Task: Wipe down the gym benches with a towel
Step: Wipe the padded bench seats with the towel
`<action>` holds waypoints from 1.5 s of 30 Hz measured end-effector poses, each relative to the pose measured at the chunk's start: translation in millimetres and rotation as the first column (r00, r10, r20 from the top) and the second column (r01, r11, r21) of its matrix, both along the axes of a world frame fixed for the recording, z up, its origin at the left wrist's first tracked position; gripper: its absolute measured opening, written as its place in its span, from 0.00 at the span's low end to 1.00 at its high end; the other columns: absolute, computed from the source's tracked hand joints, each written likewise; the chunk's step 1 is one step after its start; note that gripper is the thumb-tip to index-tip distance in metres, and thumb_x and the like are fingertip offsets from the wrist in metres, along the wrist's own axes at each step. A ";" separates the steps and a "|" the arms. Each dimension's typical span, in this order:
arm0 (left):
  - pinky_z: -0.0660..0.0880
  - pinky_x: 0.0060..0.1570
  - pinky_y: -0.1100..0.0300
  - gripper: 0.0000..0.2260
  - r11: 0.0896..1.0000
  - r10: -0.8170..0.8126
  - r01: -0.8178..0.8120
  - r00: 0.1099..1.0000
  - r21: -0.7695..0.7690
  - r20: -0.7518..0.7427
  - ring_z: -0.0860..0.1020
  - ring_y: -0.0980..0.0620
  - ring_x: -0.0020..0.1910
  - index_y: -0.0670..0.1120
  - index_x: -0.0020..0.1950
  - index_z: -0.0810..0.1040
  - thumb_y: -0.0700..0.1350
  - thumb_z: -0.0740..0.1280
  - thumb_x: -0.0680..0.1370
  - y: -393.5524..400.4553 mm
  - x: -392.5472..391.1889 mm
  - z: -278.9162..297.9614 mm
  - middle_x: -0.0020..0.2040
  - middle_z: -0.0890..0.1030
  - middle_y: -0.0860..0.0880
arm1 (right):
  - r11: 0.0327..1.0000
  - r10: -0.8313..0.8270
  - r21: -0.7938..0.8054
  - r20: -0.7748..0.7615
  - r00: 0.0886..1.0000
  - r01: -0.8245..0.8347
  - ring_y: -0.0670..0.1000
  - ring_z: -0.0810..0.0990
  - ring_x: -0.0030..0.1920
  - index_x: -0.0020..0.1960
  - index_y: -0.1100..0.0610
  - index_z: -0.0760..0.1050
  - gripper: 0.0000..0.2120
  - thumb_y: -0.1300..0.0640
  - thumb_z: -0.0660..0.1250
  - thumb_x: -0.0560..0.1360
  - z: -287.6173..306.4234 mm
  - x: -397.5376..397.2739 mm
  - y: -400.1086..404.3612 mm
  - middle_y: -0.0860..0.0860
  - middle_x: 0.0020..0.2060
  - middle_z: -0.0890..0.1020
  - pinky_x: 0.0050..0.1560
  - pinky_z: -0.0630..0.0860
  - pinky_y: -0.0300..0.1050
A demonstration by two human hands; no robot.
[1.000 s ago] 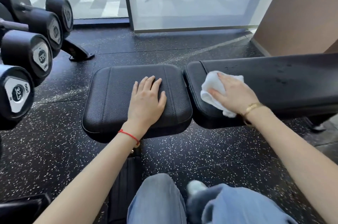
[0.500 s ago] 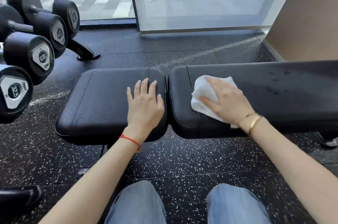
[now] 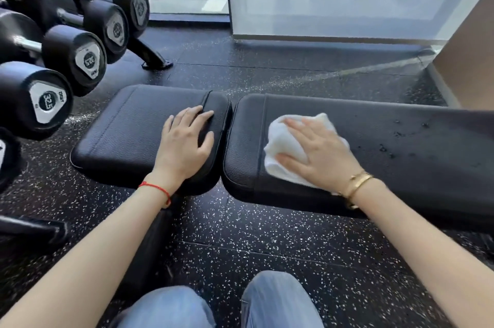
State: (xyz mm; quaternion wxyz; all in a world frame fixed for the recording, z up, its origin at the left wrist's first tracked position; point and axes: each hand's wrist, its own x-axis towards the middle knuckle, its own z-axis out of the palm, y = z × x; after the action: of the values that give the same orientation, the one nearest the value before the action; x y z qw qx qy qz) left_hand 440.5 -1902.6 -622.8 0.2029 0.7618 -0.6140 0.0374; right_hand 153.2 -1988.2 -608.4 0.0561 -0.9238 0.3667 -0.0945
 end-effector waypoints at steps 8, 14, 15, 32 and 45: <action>0.57 0.75 0.43 0.26 1.000 -0.007 0.007 1.000 -0.002 -0.015 0.66 0.48 0.73 0.52 0.71 0.72 0.56 0.55 0.76 -4.3 0.6 -1.0 0.72 0.71 0.48 | 0.985 -0.170 -0.007 -0.099 0.981 0.170 0.54 0.66 0.73 0.78 0.51 0.60 0.44 0.23 0.46 0.72 11.0 68.0 -60.1 0.51 0.74 0.69 0.74 0.58 0.52; 0.57 0.75 0.43 0.25 0.999 -0.021 0.020 0.999 -0.025 -0.033 0.66 0.47 0.73 0.51 0.71 0.72 0.56 0.56 0.76 -1.8 5.1 -5.1 0.73 0.71 0.48 | 0.975 0.184 -0.129 0.038 0.982 -0.178 0.55 0.65 0.75 0.76 0.56 0.67 0.40 0.28 0.50 0.76 0.3 40.6 30.0 0.50 0.74 0.70 0.77 0.55 0.57; 0.56 0.75 0.43 0.25 0.999 -0.020 0.020 0.999 -0.026 -0.035 0.66 0.46 0.73 0.51 0.71 0.72 0.56 0.56 0.76 -1.2 5.5 -5.2 0.73 0.71 0.48 | 0.963 0.218 -0.172 0.056 0.974 -0.206 0.55 0.65 0.75 0.76 0.56 0.67 0.39 0.29 0.54 0.76 -6.0 22.8 42.9 0.51 0.74 0.69 0.77 0.56 0.56; 0.57 0.75 0.44 0.24 1.000 -0.009 0.008 1.000 -0.028 -0.027 0.65 0.45 0.75 0.50 0.72 0.73 0.55 0.56 0.77 3.9 5.9 -7.0 0.74 0.70 0.46 | 0.728 0.128 -0.685 0.088 0.988 -0.033 0.59 0.77 0.65 0.74 0.55 0.70 0.22 0.61 0.67 0.81 -54.6 -16.2 72.2 0.53 0.70 0.75 0.70 0.70 0.56; 0.64 0.72 0.46 0.21 0.991 -0.009 0.000 0.998 -0.136 -0.067 0.71 0.46 0.70 0.49 0.66 0.78 0.53 0.60 0.77 8.7 2.4 -9.6 0.69 0.76 0.47 | 0.593 0.122 -0.805 0.136 0.983 0.037 0.57 0.80 0.62 0.70 0.53 0.76 0.20 0.62 0.69 0.79 -58.4 -2.1 71.7 0.52 0.67 0.79 0.71 0.69 0.53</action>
State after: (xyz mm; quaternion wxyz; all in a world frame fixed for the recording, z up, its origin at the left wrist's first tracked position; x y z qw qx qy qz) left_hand 442.9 -1894.0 -632.4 0.2751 0.7458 -0.6044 0.0530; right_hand 151.0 -1916.5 -666.8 -0.3318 -0.8460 0.2560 -0.3296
